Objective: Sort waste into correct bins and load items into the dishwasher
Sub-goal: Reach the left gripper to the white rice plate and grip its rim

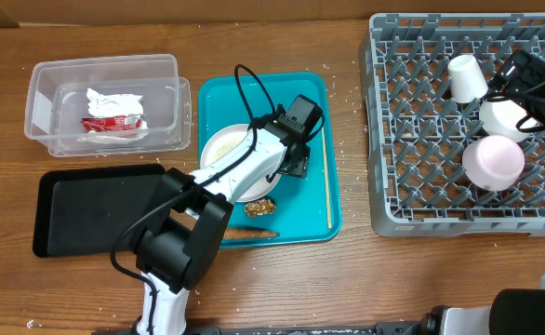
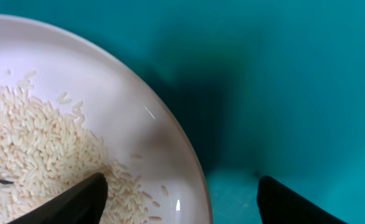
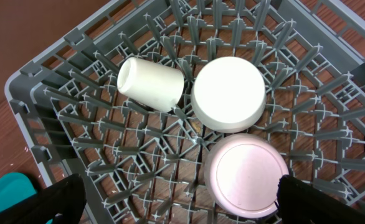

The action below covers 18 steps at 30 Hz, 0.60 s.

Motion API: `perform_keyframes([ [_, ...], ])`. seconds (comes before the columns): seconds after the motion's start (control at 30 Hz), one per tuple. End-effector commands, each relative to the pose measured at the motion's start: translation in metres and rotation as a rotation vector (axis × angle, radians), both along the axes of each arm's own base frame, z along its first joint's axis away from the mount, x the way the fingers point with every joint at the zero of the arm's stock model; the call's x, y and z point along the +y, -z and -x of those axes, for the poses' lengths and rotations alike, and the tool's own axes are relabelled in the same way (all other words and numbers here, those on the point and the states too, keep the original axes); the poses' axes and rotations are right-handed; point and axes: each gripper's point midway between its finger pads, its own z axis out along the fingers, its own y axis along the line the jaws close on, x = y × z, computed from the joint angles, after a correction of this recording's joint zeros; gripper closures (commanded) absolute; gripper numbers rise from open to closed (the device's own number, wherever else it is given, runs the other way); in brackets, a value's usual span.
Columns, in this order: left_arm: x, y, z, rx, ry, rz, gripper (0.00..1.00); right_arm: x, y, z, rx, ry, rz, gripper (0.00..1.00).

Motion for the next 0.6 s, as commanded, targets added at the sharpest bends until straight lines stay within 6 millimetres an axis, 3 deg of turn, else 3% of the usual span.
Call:
perform_keyframes([
  [0.0,-0.0057,-0.0033,-0.0038,-0.014,0.021,0.007,0.26,-0.0021,-0.006,0.0001,-0.014,0.01,0.008,0.0],
  [0.3,-0.0076,-0.0013,0.0002,-0.01,0.066,-0.013,0.39,-0.0021,-0.006,0.0001,-0.014,0.01,0.008,0.0],
  [0.57,-0.0095,0.0027,0.0034,0.0,0.073,-0.019,0.4,-0.002,-0.006,0.0001,-0.015,0.009,0.007,0.0],
])
